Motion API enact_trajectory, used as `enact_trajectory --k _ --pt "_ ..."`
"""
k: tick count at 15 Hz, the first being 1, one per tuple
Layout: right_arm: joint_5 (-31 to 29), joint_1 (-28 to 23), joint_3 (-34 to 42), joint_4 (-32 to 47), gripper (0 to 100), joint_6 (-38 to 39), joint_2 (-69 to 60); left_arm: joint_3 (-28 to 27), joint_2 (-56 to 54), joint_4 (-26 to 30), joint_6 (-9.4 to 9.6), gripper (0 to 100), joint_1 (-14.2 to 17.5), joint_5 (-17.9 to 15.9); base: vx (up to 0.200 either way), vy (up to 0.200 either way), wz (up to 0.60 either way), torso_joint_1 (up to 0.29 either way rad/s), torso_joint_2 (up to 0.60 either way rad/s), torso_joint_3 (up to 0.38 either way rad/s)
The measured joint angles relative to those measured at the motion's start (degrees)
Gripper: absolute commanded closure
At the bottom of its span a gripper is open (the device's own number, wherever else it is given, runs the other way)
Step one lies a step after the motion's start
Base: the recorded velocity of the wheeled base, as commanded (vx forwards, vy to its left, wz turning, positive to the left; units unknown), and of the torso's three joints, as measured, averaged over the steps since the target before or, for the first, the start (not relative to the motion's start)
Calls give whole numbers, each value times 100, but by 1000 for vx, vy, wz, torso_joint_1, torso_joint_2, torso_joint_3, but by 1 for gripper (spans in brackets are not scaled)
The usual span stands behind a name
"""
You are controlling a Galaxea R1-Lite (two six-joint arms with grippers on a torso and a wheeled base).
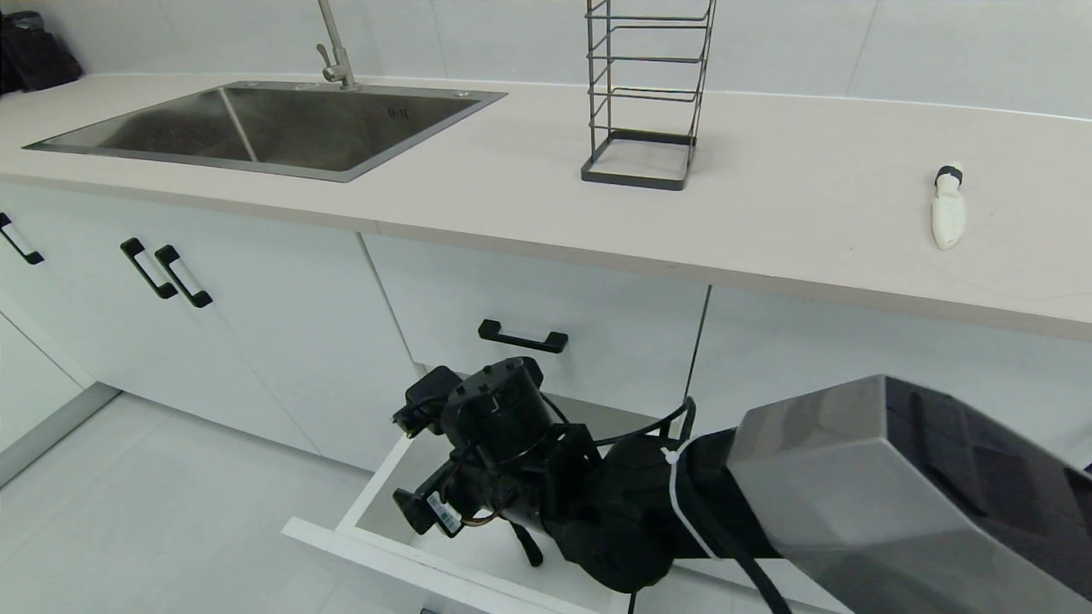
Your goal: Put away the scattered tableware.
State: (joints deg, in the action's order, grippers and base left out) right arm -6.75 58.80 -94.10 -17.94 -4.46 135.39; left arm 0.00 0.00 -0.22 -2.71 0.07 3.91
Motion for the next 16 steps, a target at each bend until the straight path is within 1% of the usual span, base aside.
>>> enact_trajectory --k 3,6,9,11,12,14,16 --pt "6 84 883 -255 0 -29 -672 0 0 0 0 0 0 2 0 0 0 0 0 0" --pt "2 200 2004 -705 0 -40 -1441 0 0 0 0 0 0 2 0 0 0 0 0 0" --pt "-11 319 3329 -1421 0 -43 -2192 -2 0 -2 2 0 0 2 0 0 0 0 0 0" --pt "-6 377 4256 -2220 0 -40 -2623 -2 0 -2 0 0 0 2 0 0 0 0 0 0" --pt "0 390 4601 -2442 0 -40 -2794 0 0 -2 0 0 0 2 0 0 0 0 0 0" --pt "6 416 5182 -2738 0 -40 -3156 -2 0 -2 0 0 0 2 0 0 0 0 0 0" --pt "44 399 5502 -2823 0 -38 -3399 -2 0 -2 0 0 0 2 0 0 0 0 0 0"
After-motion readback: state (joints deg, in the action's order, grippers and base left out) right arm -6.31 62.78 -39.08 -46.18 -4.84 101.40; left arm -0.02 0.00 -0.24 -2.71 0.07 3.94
